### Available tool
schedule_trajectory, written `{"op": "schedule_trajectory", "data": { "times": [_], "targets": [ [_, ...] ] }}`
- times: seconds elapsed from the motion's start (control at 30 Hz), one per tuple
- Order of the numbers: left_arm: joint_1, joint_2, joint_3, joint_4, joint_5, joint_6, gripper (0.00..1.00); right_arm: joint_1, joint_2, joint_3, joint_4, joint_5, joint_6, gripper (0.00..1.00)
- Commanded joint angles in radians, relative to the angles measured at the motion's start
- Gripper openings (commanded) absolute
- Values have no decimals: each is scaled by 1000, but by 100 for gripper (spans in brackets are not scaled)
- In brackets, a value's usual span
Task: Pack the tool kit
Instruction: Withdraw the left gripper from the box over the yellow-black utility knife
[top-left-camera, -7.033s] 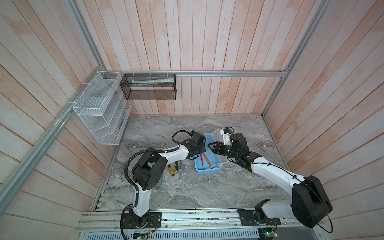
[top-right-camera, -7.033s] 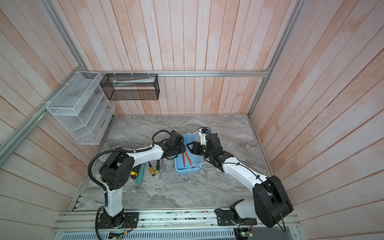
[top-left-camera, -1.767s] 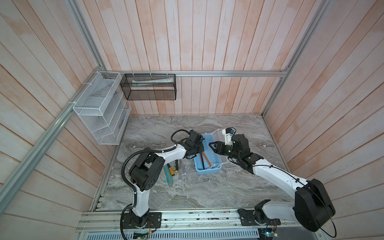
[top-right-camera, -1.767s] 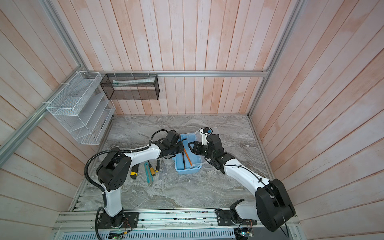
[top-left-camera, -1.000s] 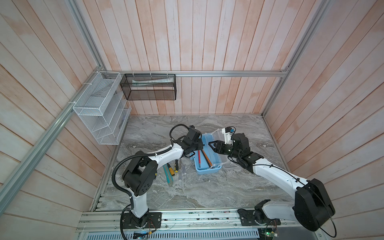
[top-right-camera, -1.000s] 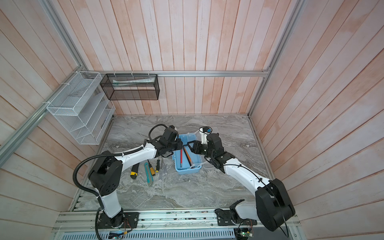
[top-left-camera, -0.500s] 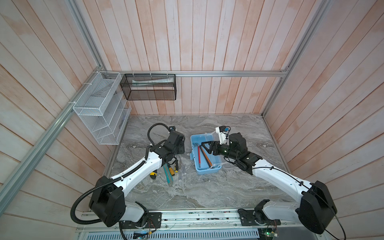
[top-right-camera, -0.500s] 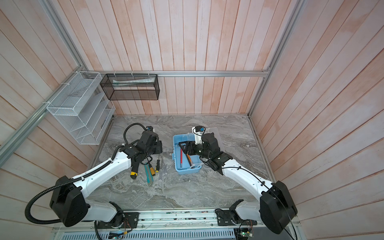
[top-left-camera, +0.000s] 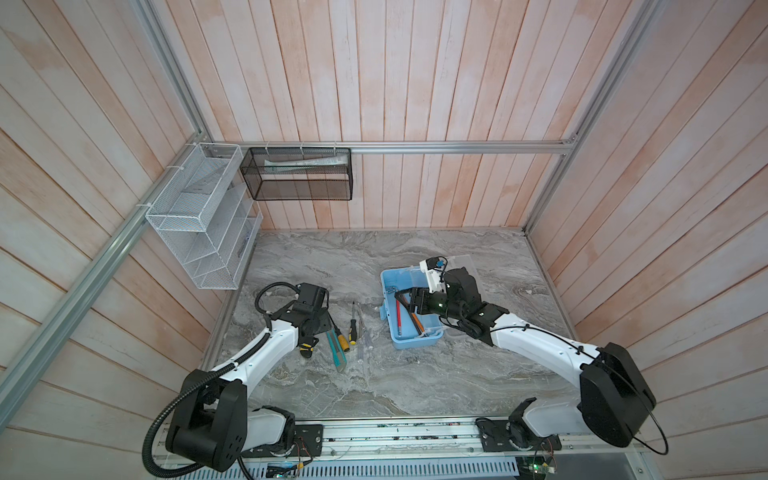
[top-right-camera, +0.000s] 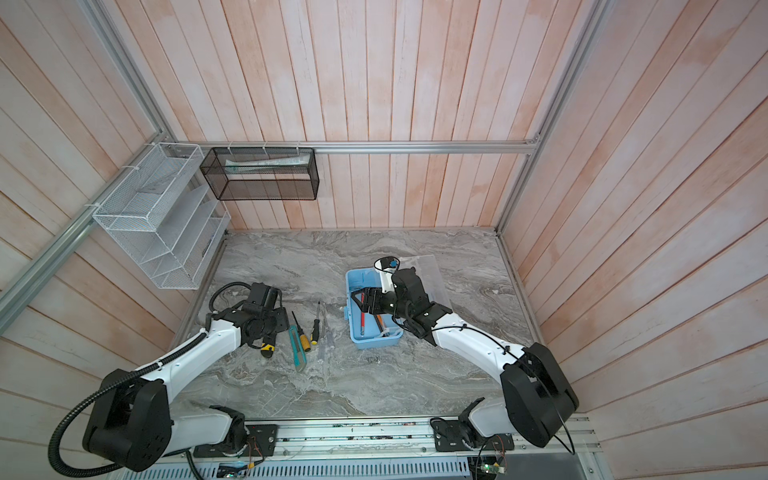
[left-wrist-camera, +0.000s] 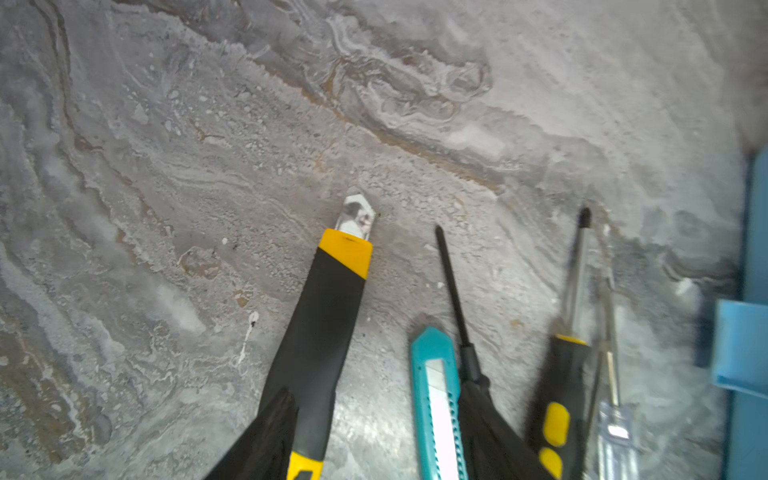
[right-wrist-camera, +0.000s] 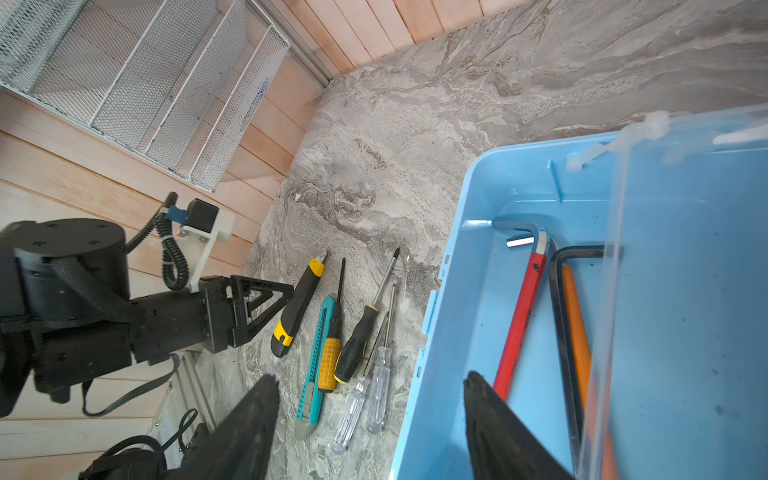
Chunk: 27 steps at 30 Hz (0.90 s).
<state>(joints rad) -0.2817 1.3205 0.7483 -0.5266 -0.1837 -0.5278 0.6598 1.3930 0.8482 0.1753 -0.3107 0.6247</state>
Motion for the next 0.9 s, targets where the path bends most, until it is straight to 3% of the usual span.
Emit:
{"op": "schedule_trajectory", "data": {
  "times": [0.0,0.37,0.87],
  "targets": [
    [19,21,-23,50,21,-10,65,6,15,23,23,2,-6,70],
    [102,68,-67,86,40,-12,66,5,58,31,22,1,-14,70],
    [110,137,-52,100,83,-9,60,-11,64,28,22,2,-23,69]
  ]
}}
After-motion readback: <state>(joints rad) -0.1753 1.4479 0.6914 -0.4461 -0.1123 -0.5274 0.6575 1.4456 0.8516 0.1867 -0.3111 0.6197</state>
